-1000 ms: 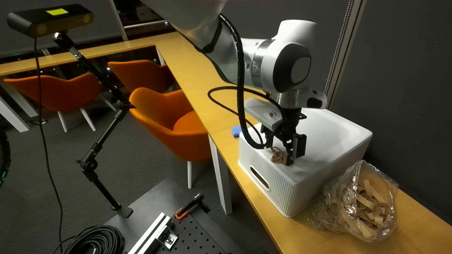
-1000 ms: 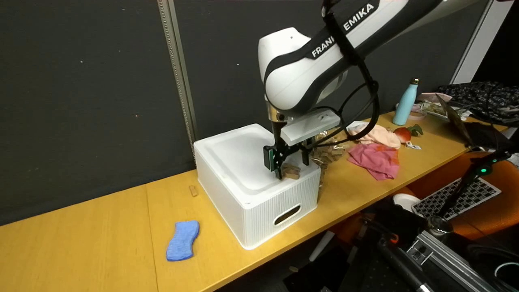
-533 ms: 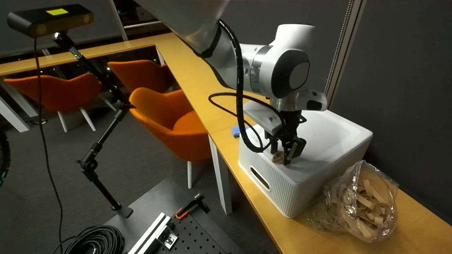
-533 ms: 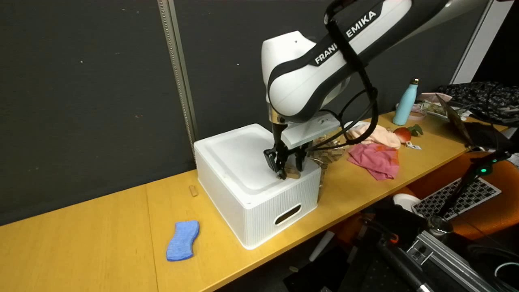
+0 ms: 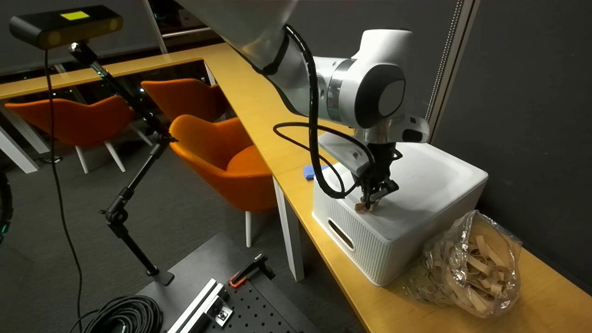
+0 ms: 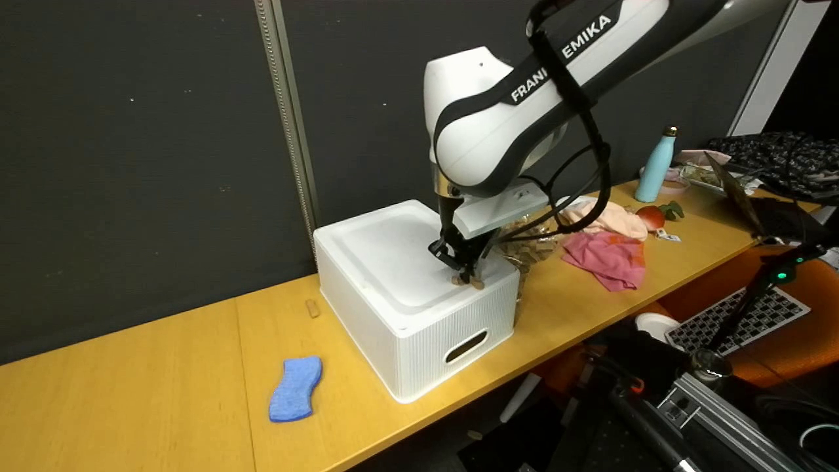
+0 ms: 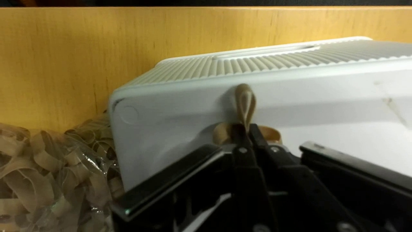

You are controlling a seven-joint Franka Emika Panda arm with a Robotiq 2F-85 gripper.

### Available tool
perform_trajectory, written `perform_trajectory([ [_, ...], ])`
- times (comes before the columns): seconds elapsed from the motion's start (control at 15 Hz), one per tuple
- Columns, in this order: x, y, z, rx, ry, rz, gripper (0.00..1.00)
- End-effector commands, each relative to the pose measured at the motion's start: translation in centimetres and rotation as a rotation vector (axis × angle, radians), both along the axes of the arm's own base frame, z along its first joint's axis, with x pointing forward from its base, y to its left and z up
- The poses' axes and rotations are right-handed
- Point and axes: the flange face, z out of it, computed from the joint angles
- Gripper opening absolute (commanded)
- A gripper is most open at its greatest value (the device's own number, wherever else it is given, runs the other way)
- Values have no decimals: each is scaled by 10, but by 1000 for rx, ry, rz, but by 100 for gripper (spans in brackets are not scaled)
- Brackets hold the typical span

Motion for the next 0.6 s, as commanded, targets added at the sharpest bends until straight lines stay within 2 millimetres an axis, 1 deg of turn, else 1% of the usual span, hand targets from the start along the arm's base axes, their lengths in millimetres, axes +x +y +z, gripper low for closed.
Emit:
perform_trajectory([
  [0.0,-7,-3,32,-7,-41,-25,1],
  [0.13,-9,-11,53,-13,-66,-43,1],
  [0.2,-7,-21,67,-21,-84,-57,1],
  [0.27,-7,-32,82,-25,-101,-75,1],
  [0.33,-6,-43,92,-31,-118,-90,1],
  [0.53,-8,-89,120,-65,-157,-144,1],
])
